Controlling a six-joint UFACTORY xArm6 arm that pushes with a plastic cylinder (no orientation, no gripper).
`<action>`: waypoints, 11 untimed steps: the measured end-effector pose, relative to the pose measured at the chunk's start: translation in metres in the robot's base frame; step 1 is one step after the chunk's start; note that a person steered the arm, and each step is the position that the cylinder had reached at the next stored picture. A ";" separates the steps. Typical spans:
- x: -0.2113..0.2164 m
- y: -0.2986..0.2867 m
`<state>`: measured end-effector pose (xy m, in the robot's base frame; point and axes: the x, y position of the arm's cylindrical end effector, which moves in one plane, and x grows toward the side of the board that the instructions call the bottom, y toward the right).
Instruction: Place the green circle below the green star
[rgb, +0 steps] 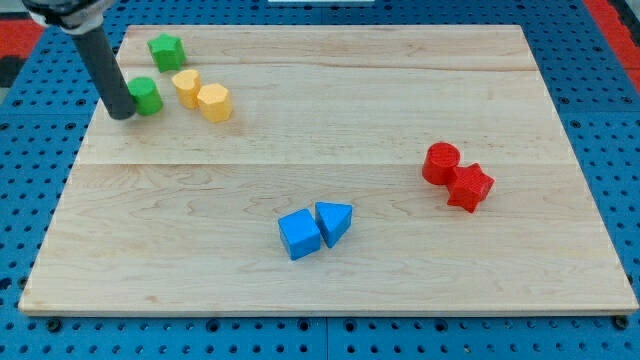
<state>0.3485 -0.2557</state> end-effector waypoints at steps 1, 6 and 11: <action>-0.022 -0.001; -0.057 0.010; -0.027 0.009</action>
